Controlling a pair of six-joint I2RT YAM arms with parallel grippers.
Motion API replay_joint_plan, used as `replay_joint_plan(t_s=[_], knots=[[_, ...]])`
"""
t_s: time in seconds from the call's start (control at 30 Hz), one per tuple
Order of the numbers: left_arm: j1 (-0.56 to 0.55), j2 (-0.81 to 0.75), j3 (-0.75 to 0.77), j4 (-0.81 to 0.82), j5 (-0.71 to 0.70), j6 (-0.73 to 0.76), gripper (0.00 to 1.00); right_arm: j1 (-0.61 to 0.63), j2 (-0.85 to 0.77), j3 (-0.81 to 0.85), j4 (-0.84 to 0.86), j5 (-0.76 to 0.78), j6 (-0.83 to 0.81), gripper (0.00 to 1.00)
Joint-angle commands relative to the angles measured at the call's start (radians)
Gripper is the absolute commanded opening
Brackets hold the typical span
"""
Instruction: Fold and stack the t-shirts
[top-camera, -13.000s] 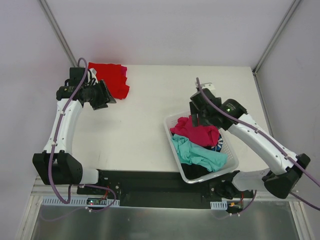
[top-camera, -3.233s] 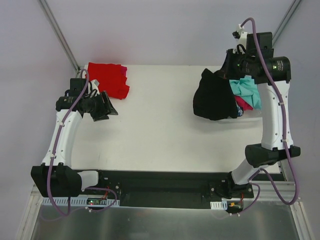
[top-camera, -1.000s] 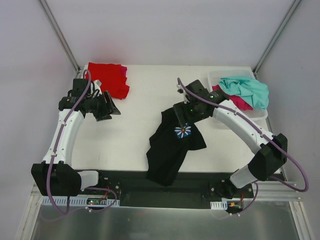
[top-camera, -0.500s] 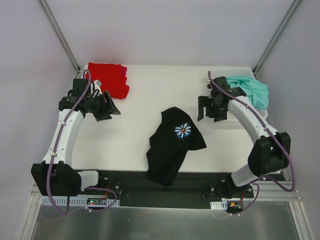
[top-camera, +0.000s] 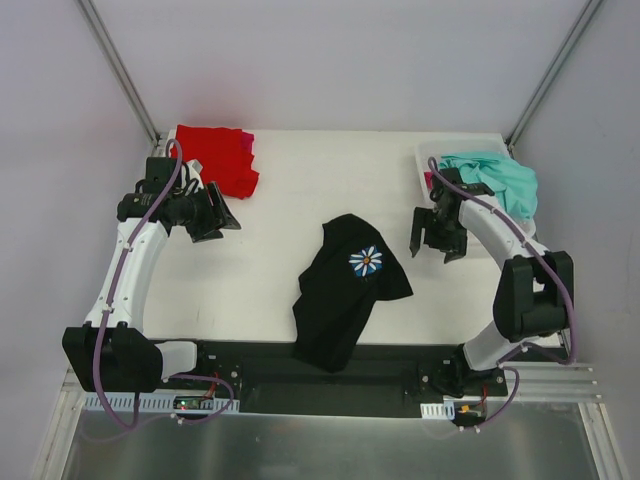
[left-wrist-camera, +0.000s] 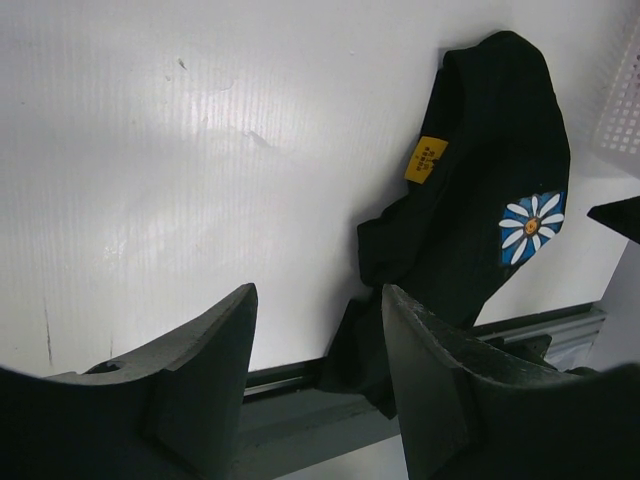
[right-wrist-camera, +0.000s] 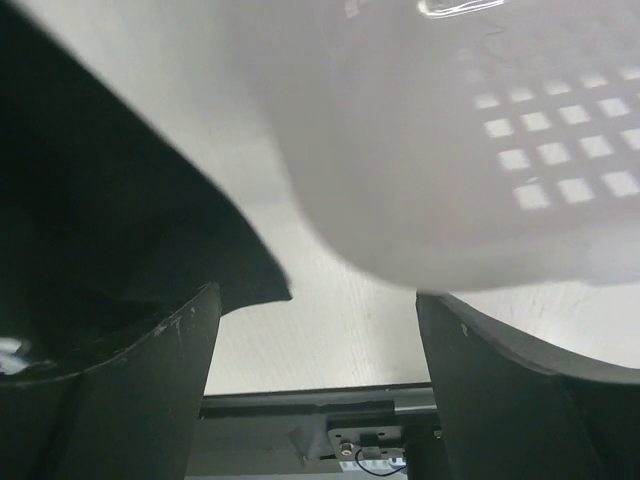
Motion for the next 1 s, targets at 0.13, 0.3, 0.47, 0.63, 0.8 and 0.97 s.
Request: replay_joint_plan(t_s=[0.13,0.3,0.47,0.63,0.8,0.97], knots=[[-0.003,-0.006,0.018,0.001,-0.022,0.005,0.53,-0.078,0.176,0.169,-0.015,0.086,0.015,0.79],[-0.003,-0.009,0.018,-0.006,-0.036,0.013,0.53,-0.117,0.296,0.333,-0.046,0.081,-0.003,0.77],[-0.003,-0.009,0.023,-0.023,-0.049,0.025,0.53,-0.149,0.399,0.514,-0.104,0.072,-0.015,0.75],[-0.003,-0.006,0.023,-0.028,-0.057,0.027,0.53,-0.132,0.370,0.540,-0.141,0.026,-0.018,0.72],[-0.003,0.013,0.007,-0.006,-0.020,0.008,0.53,0.027,0.243,0.496,-0.183,0.024,-0.031,0.73],[-0.072,0.045,-0.014,0.044,-0.029,-0.010,0.54,0.162,0.196,0.468,-0.180,0.008,-0.011,0.73]])
